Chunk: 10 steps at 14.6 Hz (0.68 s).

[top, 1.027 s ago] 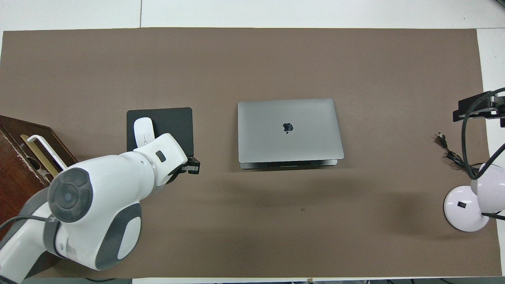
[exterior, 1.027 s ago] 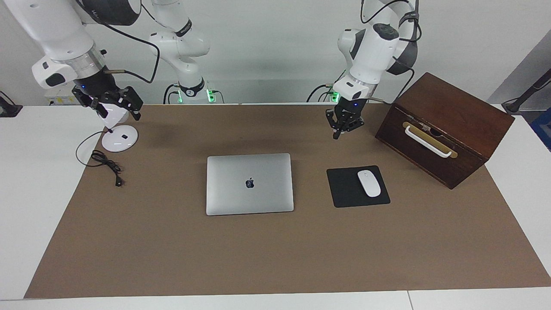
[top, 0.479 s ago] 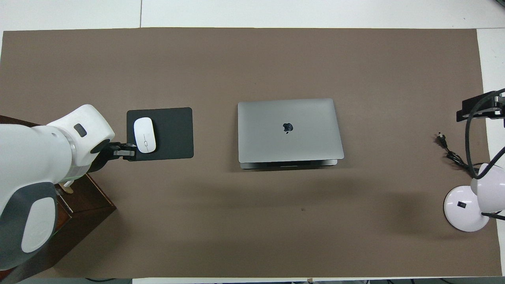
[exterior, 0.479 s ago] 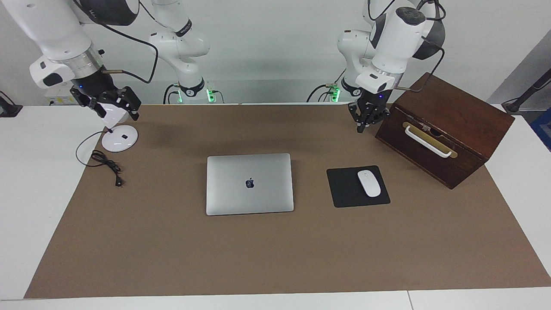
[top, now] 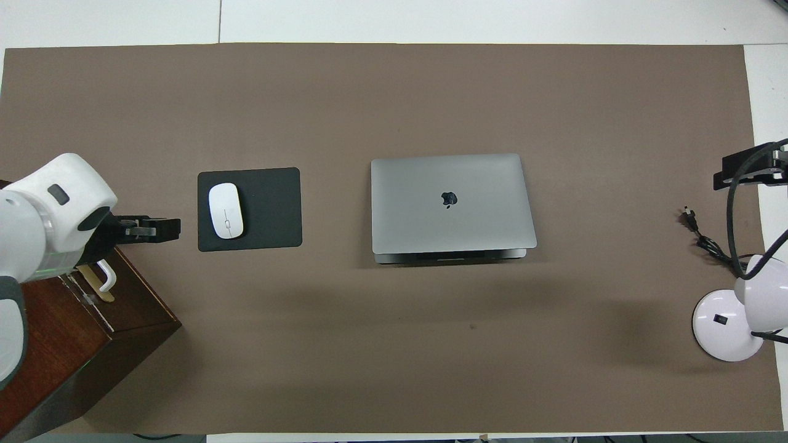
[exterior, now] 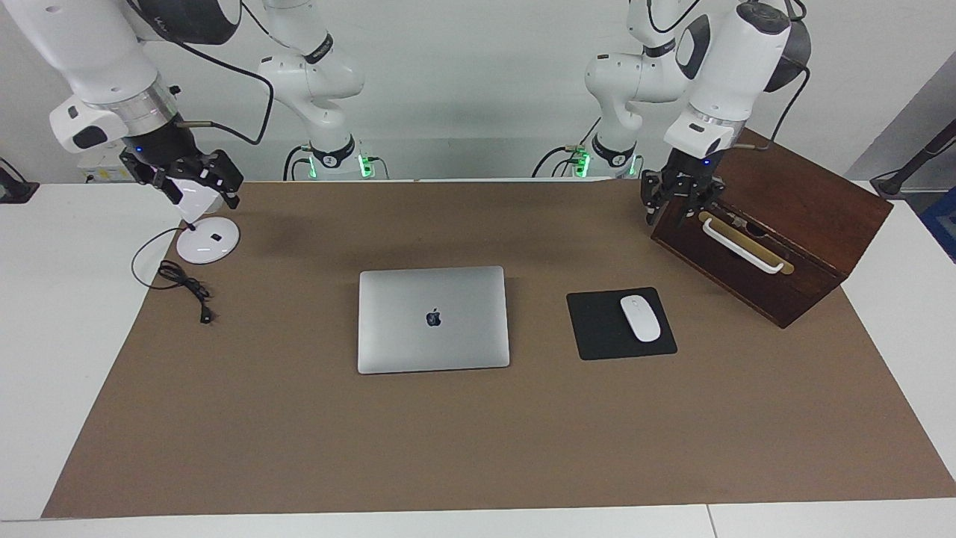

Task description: Close laptop with both arms

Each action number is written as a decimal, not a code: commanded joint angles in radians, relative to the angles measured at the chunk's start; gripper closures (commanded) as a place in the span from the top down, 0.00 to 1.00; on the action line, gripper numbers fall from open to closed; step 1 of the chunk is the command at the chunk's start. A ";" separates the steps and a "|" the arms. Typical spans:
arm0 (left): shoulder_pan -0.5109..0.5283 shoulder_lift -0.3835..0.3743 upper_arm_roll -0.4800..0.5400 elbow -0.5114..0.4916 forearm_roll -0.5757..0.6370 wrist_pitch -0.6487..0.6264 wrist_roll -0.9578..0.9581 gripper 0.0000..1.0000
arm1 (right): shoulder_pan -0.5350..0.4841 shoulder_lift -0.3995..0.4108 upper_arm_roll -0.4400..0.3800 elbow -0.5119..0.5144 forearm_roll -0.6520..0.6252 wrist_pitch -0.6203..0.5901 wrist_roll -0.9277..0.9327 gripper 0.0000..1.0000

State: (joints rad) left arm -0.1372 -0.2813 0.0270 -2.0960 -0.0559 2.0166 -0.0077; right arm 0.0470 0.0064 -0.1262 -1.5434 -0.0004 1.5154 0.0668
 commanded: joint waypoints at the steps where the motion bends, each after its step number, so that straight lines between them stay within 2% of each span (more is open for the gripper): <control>1: 0.068 -0.007 -0.010 0.036 0.019 -0.065 0.018 1.00 | 0.004 -0.028 -0.003 -0.035 -0.030 0.019 -0.028 1.00; 6: 0.090 0.011 -0.010 0.105 0.019 -0.117 0.008 1.00 | 0.001 -0.029 -0.007 -0.035 -0.021 0.015 -0.030 1.00; 10: 0.113 0.083 -0.010 0.269 0.019 -0.271 0.011 1.00 | -0.001 -0.029 -0.007 -0.035 -0.020 0.011 -0.035 1.00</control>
State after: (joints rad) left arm -0.0487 -0.2605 0.0262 -1.9423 -0.0558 1.8361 0.0006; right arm 0.0465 0.0059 -0.1283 -1.5443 -0.0178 1.5154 0.0609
